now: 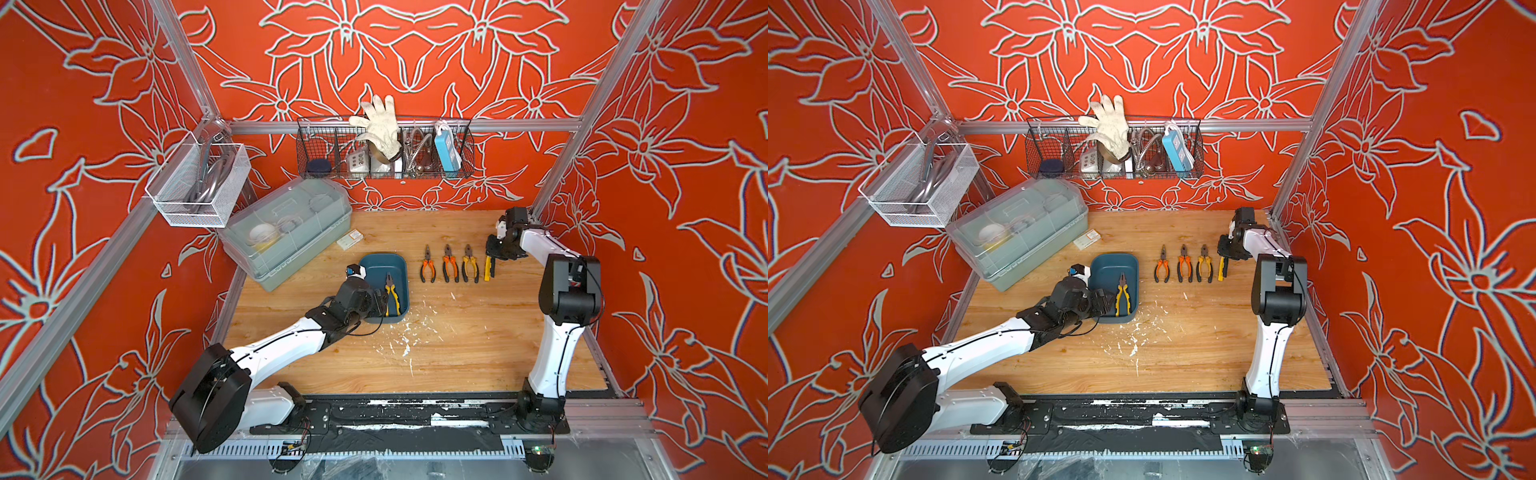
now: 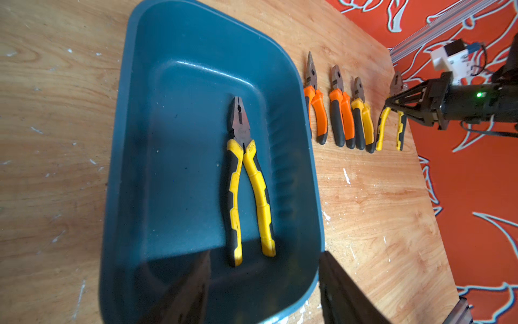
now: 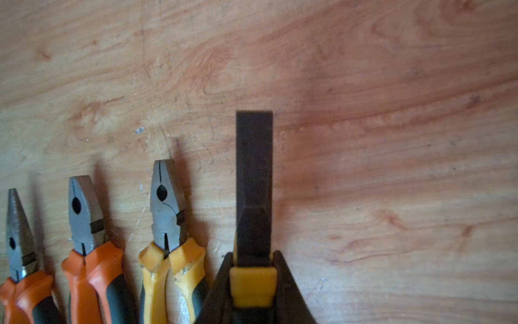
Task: Take the pliers out of the storage box
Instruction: Place the pliers at the center of the board.
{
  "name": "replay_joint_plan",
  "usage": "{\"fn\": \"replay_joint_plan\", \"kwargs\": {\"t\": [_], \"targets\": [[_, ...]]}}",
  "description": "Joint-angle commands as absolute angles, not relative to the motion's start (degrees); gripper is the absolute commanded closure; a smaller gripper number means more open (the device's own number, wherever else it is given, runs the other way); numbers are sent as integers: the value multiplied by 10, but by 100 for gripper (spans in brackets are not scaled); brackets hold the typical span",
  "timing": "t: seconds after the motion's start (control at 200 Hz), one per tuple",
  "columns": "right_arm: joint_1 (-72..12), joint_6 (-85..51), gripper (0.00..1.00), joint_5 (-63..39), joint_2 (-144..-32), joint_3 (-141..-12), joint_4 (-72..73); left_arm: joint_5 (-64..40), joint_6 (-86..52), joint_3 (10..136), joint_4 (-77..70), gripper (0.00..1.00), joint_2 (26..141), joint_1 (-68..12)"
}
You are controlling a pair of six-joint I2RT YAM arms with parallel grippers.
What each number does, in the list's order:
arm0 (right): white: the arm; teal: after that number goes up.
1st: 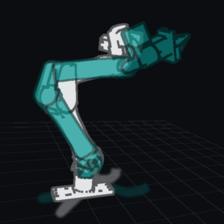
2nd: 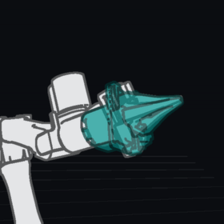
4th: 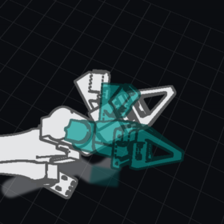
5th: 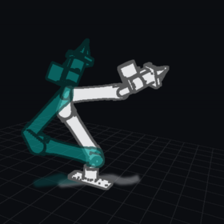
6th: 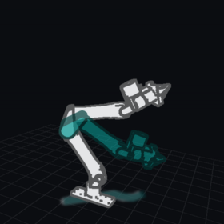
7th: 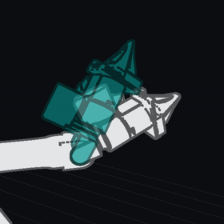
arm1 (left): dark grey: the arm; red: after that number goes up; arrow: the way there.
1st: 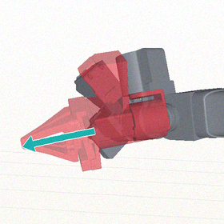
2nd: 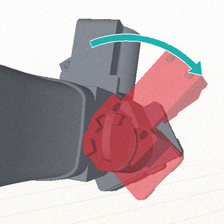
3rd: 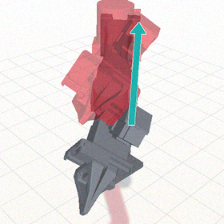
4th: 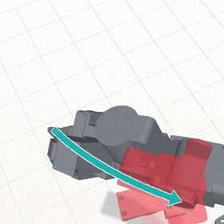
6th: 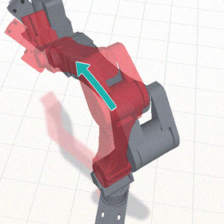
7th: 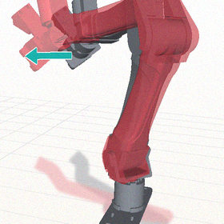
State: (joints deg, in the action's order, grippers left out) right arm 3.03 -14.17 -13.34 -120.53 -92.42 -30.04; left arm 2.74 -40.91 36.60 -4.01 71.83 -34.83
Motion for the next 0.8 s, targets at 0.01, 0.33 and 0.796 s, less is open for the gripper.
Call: {"fn": "replay_joint_plan", "kwargs": {"t": [0.01,0.33,0.796], "targets": [[32,-137,97,-175,-1221,-933,-316,35,-403,361,-47,38,708,-349],[32,-143,83,-157,-1245,-931,-314,38,-401,363,-42,38,705,-349],[40,-147,80,-213,-1275,-959,-335,40,-398,364,-41,37,708,-350]]}}
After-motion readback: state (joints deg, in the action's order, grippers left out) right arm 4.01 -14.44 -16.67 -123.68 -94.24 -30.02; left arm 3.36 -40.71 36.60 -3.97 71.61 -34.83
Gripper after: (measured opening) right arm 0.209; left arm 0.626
